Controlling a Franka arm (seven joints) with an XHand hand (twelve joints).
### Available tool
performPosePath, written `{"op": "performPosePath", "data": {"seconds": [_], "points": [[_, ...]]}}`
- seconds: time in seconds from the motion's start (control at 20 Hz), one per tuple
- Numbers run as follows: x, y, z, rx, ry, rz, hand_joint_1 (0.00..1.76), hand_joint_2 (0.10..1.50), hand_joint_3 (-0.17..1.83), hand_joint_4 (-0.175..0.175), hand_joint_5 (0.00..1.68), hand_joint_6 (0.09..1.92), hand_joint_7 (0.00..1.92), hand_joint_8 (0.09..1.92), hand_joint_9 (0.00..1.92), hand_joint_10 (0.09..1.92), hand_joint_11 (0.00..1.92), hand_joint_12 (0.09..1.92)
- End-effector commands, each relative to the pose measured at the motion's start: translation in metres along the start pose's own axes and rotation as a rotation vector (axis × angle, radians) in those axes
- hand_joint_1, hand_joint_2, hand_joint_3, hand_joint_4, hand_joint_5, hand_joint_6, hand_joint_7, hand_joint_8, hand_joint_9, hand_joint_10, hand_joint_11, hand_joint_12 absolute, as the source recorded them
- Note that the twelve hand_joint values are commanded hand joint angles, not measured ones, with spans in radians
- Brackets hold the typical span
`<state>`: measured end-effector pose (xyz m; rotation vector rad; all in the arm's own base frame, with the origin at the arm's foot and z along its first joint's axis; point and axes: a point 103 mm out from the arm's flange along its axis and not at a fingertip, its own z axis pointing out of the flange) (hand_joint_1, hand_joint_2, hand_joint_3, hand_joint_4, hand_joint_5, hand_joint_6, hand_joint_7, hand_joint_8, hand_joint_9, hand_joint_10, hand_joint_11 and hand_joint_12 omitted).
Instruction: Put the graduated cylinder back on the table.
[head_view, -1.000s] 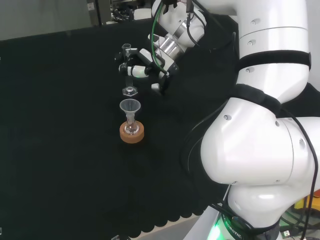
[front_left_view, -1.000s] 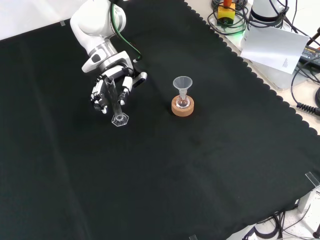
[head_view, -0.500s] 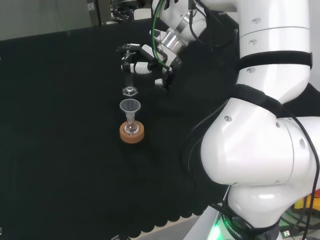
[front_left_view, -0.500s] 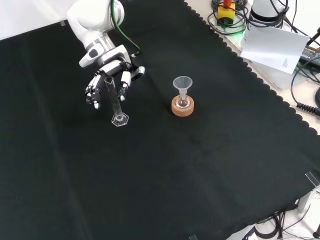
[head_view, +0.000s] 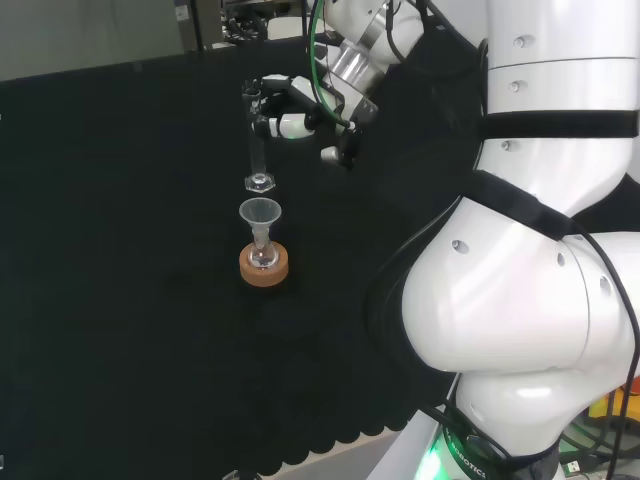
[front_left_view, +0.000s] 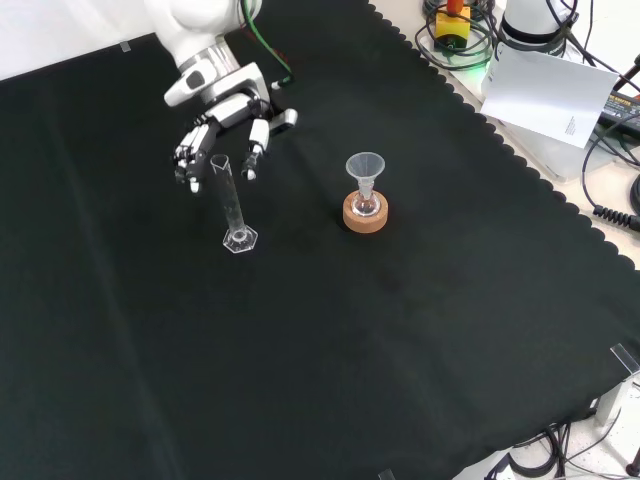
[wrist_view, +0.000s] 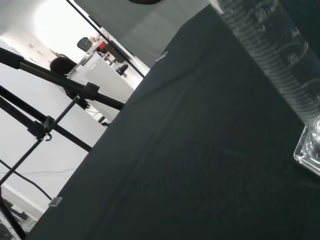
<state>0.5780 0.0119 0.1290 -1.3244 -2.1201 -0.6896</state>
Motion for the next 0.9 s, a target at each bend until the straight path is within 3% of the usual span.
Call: {"op": "performPosePath", "data": {"seconds": [0.05,0.65,0.9], "points": [[0.027,-0.028,-0.039,-0.023,-0.142,0.032,0.85,1.01,-0.17,-0.034,0.35,0.14,0.24,0.65,0.74,0.09,0.30,1.36],[0.092,-0.072,-0.094,-0.068,-0.330,0.043,0.83,1.01,-0.17,-0.034,0.35,0.11,0.25,0.66,0.72,0.09,0.27,1.37],[0.110,-0.096,-0.113,-0.092,-0.365,0.063,0.83,1.01,-0.17,-0.034,0.35,0.10,0.25,0.66,0.72,0.09,0.26,1.37]]}}
